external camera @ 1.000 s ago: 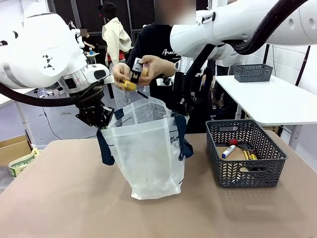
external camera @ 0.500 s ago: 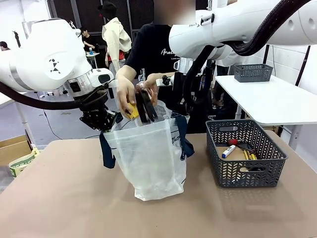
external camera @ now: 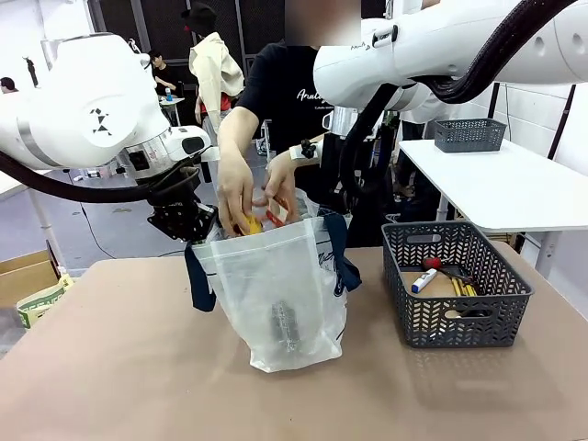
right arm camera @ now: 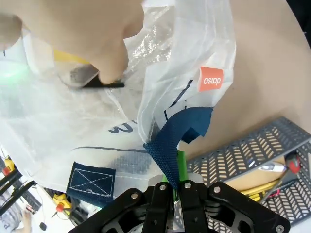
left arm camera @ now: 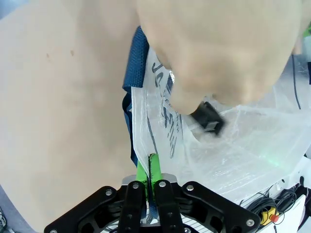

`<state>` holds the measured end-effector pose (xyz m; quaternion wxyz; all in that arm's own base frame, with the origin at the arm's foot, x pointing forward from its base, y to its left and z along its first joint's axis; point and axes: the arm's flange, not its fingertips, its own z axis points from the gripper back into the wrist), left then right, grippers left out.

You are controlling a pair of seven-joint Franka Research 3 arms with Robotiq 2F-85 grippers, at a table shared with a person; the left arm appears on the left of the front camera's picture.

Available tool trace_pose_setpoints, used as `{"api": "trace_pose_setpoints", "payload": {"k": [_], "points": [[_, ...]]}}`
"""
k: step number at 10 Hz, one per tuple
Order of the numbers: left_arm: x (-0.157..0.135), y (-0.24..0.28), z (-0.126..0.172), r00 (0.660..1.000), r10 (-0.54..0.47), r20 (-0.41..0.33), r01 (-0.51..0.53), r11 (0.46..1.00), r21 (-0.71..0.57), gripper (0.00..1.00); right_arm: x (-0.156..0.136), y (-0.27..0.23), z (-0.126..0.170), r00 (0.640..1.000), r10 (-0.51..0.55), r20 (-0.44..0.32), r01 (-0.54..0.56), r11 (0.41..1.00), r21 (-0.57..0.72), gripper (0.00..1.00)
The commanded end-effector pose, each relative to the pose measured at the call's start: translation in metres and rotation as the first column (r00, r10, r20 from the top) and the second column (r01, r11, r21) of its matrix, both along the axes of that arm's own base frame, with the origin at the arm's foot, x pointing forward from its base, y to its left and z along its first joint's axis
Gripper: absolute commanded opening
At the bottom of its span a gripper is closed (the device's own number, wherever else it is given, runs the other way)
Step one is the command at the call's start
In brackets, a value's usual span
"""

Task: Transfer purchased items from the store into the shopping bag.
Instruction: Open the Reusable shopping bag in the center of the table, then move the Reusable shopping bag to the right side of the table.

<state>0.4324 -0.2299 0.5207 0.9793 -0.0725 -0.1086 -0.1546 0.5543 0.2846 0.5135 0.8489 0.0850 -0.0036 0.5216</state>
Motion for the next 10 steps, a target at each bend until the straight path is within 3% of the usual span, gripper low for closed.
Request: {"api": "trace_pose_setpoints", "payload": {"k": [1,10], "points": [[-0.0009,0.0004,0.0008,1.0,0.003,0.001,-0.003,1.0,0.0,0.0,-0.0001,-0.0011,-0.0007,1.0,-0.004,-0.008,0.004,1.0,0.006,0.0],[-0.0009,0.0004,0.0008,1.0,0.003,0.001,-0.003,1.0,0.0,0.0,-0.0001,-0.0011,-0.0007,1.0,-0.004,-0.008,0.004,1.0,0.006,0.0]]}}
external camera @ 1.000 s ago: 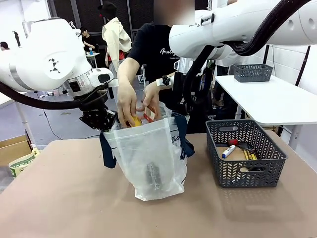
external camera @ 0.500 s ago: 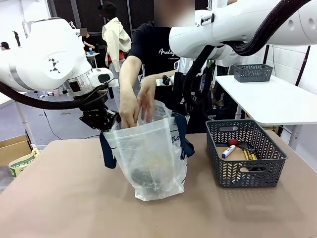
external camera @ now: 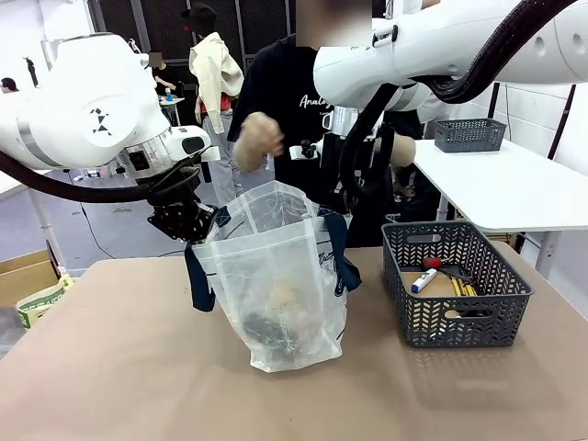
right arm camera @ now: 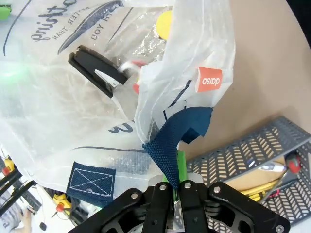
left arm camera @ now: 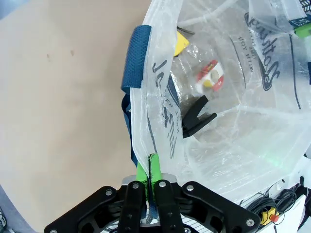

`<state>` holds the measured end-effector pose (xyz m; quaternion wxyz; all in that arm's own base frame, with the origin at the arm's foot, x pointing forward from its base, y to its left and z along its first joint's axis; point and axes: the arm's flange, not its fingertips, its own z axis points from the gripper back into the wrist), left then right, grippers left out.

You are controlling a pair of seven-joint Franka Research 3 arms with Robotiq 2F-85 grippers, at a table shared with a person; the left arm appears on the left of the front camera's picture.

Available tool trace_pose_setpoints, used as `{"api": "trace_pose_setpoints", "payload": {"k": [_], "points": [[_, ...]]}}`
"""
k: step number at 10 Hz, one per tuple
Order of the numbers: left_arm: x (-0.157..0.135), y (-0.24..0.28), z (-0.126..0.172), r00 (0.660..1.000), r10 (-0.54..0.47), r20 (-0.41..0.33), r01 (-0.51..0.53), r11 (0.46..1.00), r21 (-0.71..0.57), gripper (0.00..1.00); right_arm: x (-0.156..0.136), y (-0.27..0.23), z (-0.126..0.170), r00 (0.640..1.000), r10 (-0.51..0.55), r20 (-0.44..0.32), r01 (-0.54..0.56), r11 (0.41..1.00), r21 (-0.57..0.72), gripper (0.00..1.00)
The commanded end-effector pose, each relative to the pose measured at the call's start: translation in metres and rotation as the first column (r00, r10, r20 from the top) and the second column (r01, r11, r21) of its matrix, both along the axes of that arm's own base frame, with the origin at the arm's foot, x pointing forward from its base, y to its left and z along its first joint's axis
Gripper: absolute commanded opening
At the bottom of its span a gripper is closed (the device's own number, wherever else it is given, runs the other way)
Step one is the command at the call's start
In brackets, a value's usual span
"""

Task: Transfer purchased items from the store into the shopping bag.
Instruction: Move the Reusable shopping bag to the right side of the table.

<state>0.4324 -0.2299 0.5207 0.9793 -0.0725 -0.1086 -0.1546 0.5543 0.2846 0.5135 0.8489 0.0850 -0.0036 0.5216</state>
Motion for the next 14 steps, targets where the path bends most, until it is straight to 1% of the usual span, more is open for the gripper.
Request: {"api": "trace_pose_setpoints", "payload": {"k": [1,14], "points": [[-0.0009,0.0004,0.0008,1.0,0.003,0.001,-0.003,1.0,0.0,0.0,-0.0001,-0.0011,-0.0007,1.0,-0.004,-0.008,0.004,1.0,0.006,0.0],[-0.0009,0.0004,0.0008,1.0,0.003,0.001,-0.003,1.0,0.0,0.0,-0.0001,-0.0011,-0.0007,1.0,-0.004,-0.008,0.004,1.0,0.006,0.0]]}}
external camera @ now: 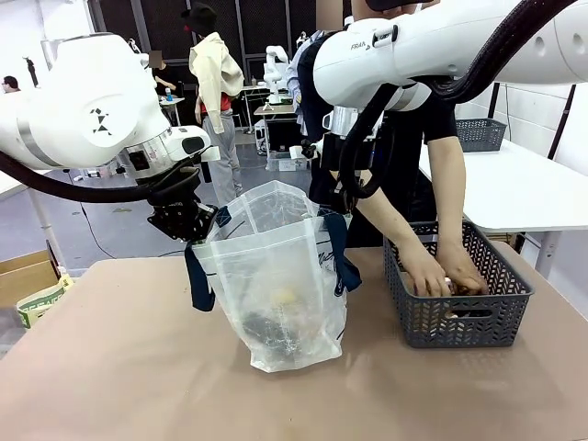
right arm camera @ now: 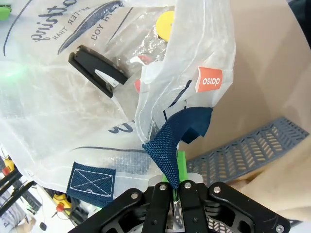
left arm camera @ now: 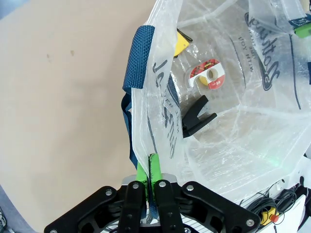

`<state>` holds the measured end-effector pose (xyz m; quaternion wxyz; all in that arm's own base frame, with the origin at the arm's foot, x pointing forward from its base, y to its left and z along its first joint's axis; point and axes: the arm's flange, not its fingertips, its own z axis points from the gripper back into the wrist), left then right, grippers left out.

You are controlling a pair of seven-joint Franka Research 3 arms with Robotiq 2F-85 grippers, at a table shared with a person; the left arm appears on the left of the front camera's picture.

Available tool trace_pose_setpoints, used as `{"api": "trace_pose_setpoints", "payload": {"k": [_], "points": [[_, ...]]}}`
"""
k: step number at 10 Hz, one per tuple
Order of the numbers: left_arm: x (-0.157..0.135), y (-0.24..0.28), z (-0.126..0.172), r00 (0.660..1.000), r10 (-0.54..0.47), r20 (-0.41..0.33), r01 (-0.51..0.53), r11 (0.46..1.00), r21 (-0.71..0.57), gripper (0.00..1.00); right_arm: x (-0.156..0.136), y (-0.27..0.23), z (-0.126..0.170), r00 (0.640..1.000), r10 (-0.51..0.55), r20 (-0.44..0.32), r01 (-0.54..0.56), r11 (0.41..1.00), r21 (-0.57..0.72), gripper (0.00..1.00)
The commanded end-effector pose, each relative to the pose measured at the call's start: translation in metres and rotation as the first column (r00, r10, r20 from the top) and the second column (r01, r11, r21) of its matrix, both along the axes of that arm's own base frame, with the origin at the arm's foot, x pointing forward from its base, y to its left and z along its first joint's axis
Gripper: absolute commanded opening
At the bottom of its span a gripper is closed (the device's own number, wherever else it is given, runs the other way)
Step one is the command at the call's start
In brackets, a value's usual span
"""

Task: Transfer purchased items from the store into the shopping bag.
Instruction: Move the Reusable shopping bag to the right side of the table.

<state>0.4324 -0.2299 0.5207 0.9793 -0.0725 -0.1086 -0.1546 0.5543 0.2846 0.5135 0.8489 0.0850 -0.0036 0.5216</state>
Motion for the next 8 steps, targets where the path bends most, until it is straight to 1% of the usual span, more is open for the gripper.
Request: {"api": "trace_pose_setpoints", "payload": {"k": [1,8], "points": [[-0.0009,0.0004,0.0008,1.0,0.003,0.001,-0.003,1.0,0.0,0.0,-0.0001,-0.0011,-0.0007,1.0,-0.004,-0.008,0.004,1.0,0.006,0.0],[-0.0009,0.0004,0.0008,1.0,0.003,0.001,-0.003,1.0,0.0,0.0,-0.0001,-0.0011,-0.0007,1.0,-0.004,-0.008,0.004,1.0,0.006,0.0]]}}
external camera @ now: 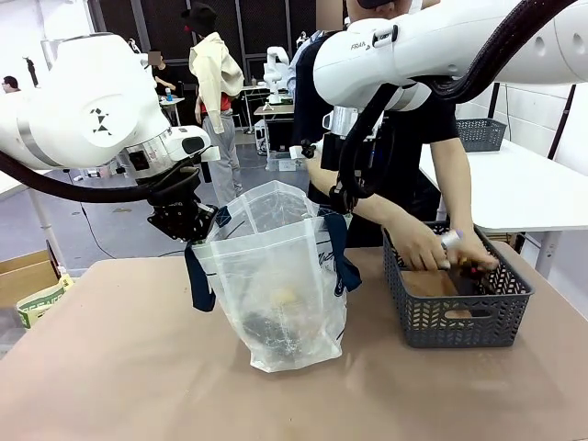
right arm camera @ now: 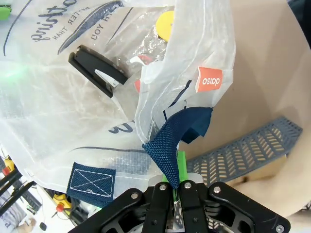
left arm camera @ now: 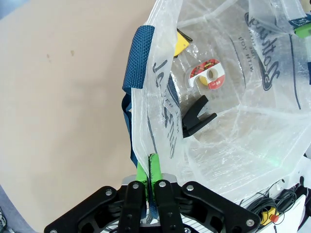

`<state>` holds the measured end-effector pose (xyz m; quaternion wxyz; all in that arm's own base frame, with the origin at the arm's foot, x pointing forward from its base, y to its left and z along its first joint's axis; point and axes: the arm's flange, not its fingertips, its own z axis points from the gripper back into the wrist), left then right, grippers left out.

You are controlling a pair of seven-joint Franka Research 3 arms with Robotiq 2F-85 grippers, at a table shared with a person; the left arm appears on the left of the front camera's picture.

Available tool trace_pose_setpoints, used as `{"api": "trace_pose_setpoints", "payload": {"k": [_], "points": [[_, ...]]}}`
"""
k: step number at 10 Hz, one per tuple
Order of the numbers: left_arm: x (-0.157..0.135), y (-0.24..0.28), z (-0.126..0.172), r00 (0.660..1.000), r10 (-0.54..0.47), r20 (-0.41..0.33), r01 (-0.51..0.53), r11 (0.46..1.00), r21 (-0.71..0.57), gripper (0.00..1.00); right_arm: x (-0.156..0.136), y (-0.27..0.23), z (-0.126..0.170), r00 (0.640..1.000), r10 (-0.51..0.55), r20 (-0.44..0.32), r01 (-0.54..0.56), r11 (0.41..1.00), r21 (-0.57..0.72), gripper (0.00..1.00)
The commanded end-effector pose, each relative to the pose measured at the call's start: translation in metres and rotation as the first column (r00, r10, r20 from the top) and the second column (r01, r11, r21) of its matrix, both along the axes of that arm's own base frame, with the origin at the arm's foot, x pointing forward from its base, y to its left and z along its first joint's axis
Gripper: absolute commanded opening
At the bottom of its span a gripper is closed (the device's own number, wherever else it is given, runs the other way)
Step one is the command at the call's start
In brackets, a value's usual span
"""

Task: Transfer purchased items from the store into the shopping bag.
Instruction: Move the Reusable shopping bag to the right side of the table.

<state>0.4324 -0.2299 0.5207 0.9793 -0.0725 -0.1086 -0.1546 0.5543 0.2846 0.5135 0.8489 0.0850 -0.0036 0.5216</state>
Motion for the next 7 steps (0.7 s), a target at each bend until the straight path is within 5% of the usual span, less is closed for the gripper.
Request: {"api": "trace_pose_setpoints", "payload": {"k": [1,7], "points": [[-0.0009,0.0004,0.0008,1.0,0.003,0.001,-0.003,1.0,0.0,0.0,-0.0001,-0.0011,-0.0007,1.0,-0.004,-0.008,0.004,1.0,0.006,0.0],[-0.0009,0.0004,0.0008,1.0,0.003,0.001,-0.003,1.0,0.0,0.0,-0.0001,-0.0011,-0.0007,1.0,-0.004,-0.008,0.004,1.0,0.006,0.0]]}}
